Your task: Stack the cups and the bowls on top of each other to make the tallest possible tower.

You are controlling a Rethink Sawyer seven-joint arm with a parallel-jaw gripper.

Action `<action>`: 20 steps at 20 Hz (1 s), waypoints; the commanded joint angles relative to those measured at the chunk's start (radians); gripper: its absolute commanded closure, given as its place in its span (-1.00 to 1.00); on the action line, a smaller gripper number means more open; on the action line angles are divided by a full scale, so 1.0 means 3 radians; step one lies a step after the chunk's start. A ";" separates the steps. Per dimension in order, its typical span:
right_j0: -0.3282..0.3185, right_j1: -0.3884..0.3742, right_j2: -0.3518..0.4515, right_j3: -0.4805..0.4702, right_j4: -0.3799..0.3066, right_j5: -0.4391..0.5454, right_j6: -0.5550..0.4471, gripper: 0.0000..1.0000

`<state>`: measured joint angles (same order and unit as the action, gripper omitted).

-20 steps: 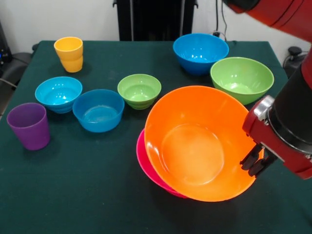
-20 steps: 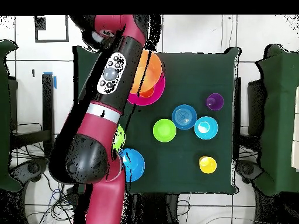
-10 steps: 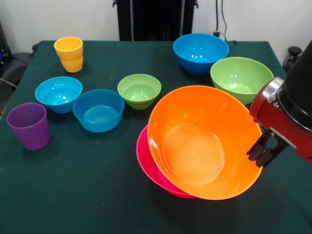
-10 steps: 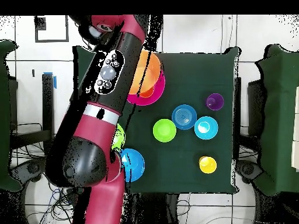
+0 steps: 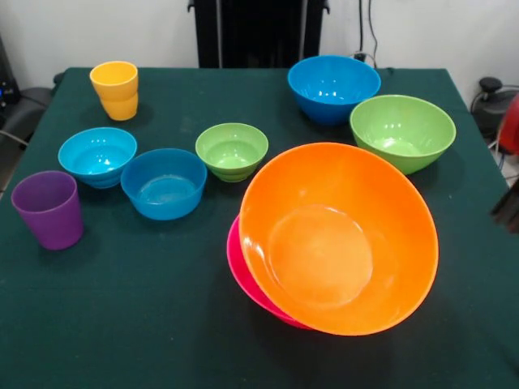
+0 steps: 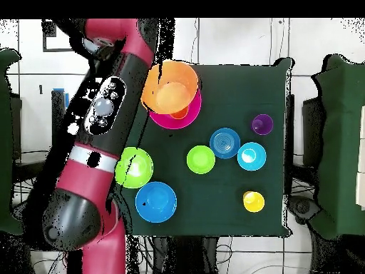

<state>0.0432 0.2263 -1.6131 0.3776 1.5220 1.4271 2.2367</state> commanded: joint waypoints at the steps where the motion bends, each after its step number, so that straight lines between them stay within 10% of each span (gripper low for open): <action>1: 0.0236 -0.0102 0.0628 0.0267 -0.0279 0.0306 0.0639 1.00; 20: 0.0103 -0.0042 0.1213 0.0212 -0.0411 -0.0029 0.0174 1.00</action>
<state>0.1147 0.1855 -1.4108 0.4010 1.4944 1.4273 2.2367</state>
